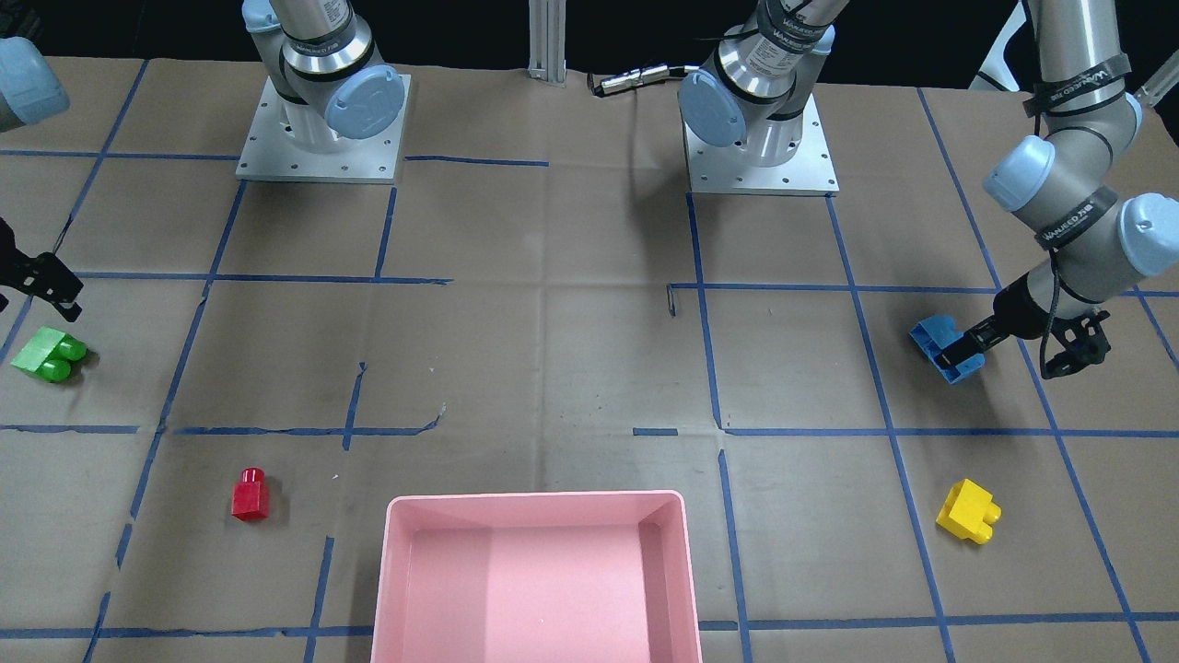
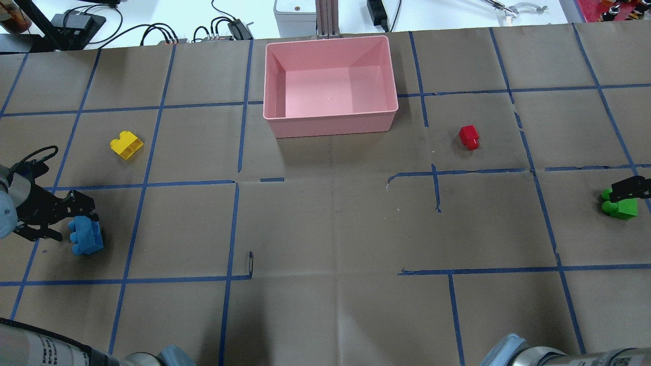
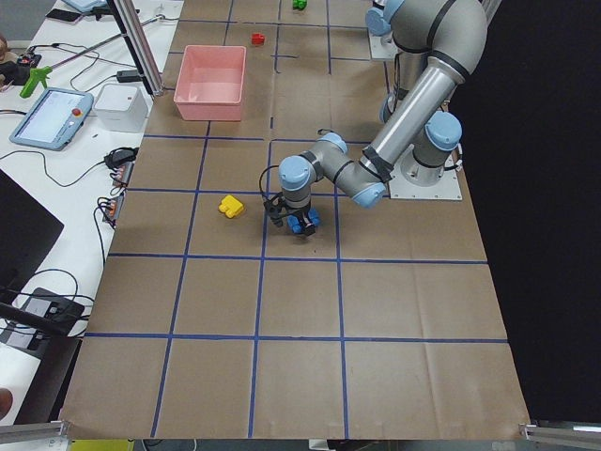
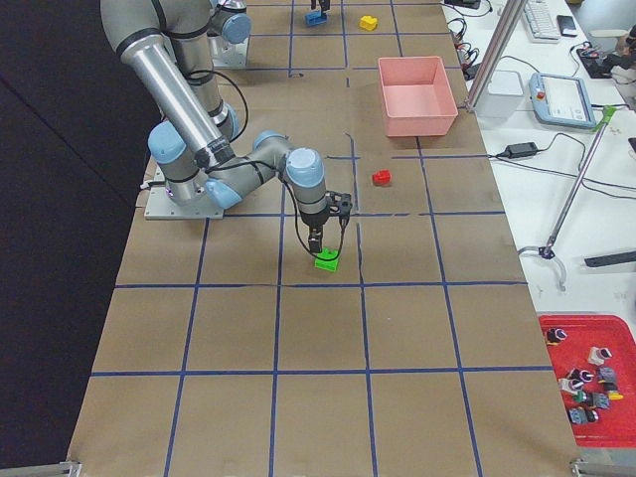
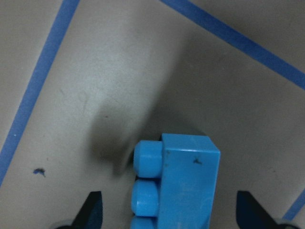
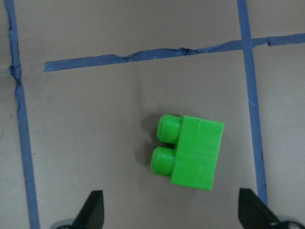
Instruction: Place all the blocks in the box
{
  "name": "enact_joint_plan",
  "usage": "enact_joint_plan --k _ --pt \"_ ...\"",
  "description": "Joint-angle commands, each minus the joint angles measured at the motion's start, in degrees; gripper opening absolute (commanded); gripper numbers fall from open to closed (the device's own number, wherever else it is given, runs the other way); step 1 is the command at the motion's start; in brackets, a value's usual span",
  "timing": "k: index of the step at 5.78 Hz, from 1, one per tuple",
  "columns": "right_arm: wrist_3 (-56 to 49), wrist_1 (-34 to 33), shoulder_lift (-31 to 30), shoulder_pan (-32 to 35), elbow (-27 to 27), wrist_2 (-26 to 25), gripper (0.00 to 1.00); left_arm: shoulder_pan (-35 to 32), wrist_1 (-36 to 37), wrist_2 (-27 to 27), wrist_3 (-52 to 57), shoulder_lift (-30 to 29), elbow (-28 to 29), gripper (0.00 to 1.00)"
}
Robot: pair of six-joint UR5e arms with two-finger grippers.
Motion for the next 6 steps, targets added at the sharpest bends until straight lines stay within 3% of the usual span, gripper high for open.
enact_joint_plan --k 1,2,4,6 --pt "0.19 -5.65 5.18 -1.22 -0.09 -0.01 0.99 0.0 0.81 0.15 -0.27 -0.39 -0.92 0.97" --pt "0.28 -7.23 6.77 -1.23 -0.09 0.16 0.99 0.0 0.9 0.15 -0.19 -0.39 -0.84 0.87" --pt "0.2 -7.42 7.57 -1.23 0.0 0.17 0.99 0.08 0.81 0.76 0.25 -0.31 -0.75 0.52" --pt "0.19 -10.73 10.2 -1.23 0.0 0.17 0.99 0.0 -0.32 1.64 0.86 1.35 -0.14 0.27"
